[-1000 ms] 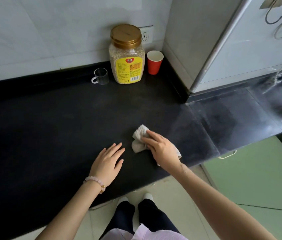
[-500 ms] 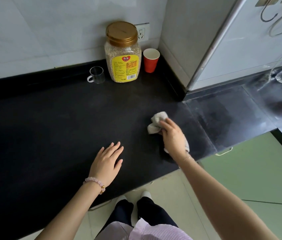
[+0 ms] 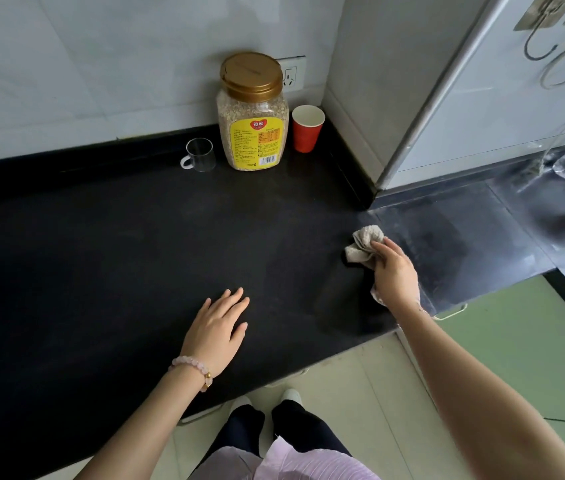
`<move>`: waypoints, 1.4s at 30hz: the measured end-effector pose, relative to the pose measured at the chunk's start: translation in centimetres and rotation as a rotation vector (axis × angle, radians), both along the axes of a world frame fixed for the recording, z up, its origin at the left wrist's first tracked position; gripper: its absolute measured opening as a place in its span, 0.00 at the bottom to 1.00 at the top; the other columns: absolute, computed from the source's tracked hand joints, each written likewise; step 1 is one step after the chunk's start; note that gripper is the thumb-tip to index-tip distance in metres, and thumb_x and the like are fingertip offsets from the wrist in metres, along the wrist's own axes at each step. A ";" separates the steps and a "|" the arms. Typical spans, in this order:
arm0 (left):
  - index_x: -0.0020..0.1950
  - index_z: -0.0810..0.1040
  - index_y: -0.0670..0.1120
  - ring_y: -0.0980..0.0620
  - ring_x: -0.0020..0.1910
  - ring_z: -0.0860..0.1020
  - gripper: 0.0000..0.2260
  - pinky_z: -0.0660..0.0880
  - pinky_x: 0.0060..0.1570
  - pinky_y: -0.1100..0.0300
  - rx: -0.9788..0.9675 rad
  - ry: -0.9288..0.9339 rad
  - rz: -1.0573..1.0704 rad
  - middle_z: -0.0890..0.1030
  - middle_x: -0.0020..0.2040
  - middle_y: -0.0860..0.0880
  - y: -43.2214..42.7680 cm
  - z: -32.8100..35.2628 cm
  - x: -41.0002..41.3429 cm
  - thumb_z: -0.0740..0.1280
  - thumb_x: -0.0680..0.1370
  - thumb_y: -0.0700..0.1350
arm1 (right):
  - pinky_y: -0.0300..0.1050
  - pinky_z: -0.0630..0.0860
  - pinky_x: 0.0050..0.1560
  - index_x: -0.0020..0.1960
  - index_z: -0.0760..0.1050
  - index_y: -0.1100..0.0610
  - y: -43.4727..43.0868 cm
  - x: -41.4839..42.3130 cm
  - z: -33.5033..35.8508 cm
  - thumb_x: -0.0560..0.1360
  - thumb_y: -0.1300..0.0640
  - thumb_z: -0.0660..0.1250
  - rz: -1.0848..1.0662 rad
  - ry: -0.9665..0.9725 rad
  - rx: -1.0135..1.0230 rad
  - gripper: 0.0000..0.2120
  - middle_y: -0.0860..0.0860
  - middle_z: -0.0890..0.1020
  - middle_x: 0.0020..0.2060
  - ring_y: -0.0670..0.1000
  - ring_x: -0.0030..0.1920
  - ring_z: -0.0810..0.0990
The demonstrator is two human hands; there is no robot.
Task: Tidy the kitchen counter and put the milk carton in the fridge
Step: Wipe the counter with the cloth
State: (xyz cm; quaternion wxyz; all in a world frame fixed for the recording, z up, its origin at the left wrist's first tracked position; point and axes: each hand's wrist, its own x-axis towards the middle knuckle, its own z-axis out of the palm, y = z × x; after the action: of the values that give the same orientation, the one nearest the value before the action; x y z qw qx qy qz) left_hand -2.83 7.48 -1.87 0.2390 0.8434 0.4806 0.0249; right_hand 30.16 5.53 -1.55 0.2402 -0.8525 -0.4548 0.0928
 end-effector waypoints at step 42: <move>0.57 0.79 0.45 0.48 0.58 0.79 0.16 0.77 0.57 0.52 0.286 0.002 -0.066 0.82 0.57 0.48 -0.1 -0.2 12.7 0.71 0.70 0.42 | 0.37 0.70 0.42 0.58 0.78 0.49 -4.4 9.4 4.3 0.72 0.58 0.66 -0.219 0.396 0.111 0.15 0.49 0.83 0.46 0.42 0.39 0.78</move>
State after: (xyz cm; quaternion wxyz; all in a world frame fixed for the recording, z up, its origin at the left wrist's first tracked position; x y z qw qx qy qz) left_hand 9.83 7.34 -2.03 0.1166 0.8843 0.4442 0.0845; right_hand 39.60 1.15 2.76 0.3799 -0.8475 -0.3077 0.2066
